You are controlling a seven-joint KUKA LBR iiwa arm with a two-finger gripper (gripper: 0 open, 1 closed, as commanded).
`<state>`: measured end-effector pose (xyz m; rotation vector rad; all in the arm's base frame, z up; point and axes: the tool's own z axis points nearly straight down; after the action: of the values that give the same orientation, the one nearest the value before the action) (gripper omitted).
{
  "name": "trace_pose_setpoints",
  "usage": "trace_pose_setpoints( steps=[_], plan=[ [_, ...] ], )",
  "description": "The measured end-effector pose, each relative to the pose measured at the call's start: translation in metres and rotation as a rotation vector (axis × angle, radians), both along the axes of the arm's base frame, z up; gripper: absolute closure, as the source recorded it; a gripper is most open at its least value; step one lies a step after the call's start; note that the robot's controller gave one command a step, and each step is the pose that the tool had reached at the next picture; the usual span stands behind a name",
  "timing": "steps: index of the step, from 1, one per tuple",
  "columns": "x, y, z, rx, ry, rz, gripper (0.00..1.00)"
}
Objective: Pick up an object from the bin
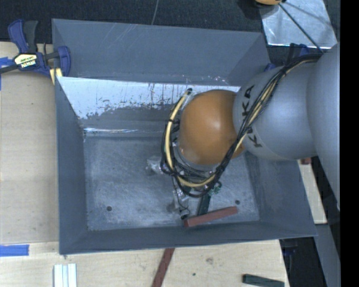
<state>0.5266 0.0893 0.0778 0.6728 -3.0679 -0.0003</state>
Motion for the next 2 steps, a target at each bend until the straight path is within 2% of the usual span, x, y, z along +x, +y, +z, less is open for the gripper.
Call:
trace_pose_setpoints(
  steps=[1,2],
  plan=[
    [-0.013,-0.034,-0.005,0.000,-0.002,0.153,0.00],
    [-0.019,-0.062,-0.005,0.000,-0.002,0.212,0.00]
  ],
)
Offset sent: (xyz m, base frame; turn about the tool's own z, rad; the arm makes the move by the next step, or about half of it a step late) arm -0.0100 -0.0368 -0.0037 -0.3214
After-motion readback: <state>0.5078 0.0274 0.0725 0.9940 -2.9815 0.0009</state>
